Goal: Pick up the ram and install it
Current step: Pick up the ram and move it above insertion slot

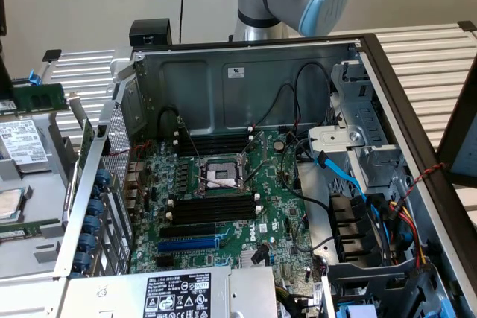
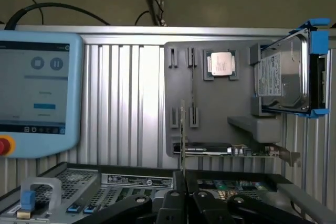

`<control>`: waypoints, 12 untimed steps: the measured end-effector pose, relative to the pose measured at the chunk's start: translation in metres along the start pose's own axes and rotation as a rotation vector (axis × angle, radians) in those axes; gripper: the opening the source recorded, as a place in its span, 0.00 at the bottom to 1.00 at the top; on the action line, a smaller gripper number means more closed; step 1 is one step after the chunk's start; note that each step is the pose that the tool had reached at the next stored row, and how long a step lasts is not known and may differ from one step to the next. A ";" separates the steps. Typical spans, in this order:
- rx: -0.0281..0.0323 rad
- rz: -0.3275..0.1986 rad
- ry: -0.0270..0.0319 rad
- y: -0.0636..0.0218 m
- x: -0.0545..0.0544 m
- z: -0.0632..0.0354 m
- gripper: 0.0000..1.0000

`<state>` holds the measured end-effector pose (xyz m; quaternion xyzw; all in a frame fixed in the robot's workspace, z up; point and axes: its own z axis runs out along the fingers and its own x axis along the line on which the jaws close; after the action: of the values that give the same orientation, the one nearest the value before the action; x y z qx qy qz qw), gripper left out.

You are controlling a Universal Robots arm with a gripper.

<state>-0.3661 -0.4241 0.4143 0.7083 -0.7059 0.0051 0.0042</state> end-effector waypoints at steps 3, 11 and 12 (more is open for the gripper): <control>-0.0001 0.000 0.0001 -0.0126 0.000 -0.0010 0.12; 0.0004 0.000 0.0000 -0.0446 -0.001 -0.0017 0.12; 0.0006 0.000 0.0000 -0.0483 -0.002 -0.0017 0.12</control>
<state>-0.3178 -0.4224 0.4160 0.7083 -0.7059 0.0053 0.0040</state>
